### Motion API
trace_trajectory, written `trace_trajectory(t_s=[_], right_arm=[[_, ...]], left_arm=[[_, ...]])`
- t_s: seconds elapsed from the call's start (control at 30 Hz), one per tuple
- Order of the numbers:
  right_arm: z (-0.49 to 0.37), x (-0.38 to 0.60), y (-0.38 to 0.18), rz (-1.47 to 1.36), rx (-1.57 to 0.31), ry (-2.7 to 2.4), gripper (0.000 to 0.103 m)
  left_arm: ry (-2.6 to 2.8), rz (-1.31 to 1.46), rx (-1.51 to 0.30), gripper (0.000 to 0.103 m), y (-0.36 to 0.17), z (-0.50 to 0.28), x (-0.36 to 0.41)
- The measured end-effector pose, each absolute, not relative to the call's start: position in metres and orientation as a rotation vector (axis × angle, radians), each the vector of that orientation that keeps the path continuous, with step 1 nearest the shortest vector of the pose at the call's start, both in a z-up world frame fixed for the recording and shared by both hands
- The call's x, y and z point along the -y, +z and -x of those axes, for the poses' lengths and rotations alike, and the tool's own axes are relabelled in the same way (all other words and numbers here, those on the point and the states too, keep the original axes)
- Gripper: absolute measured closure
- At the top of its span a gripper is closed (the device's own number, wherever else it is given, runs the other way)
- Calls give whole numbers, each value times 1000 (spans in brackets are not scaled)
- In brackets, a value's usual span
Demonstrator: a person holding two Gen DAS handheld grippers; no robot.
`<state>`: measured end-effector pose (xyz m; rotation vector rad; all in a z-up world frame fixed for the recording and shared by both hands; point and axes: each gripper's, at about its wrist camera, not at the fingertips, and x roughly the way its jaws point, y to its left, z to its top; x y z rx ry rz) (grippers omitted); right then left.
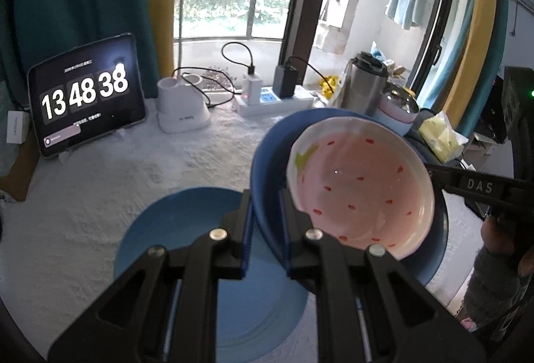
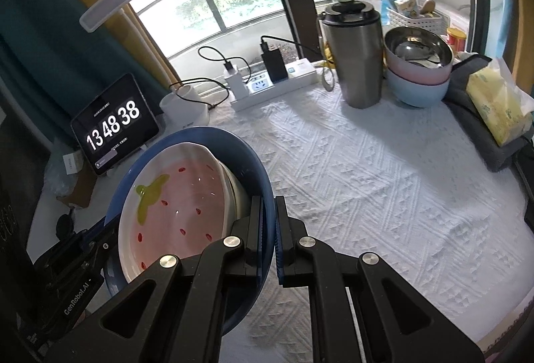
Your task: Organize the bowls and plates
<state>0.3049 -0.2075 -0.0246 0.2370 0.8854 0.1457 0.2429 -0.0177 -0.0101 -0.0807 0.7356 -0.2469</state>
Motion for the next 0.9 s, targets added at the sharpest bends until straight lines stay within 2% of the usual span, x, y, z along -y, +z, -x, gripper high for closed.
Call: trace_trajectory(t_s=[0.9], right_arm=[[-330,127,-38,-185,-948,227,94]], left_arm=[[-142,172,-733,90,-20,-239,-61]])
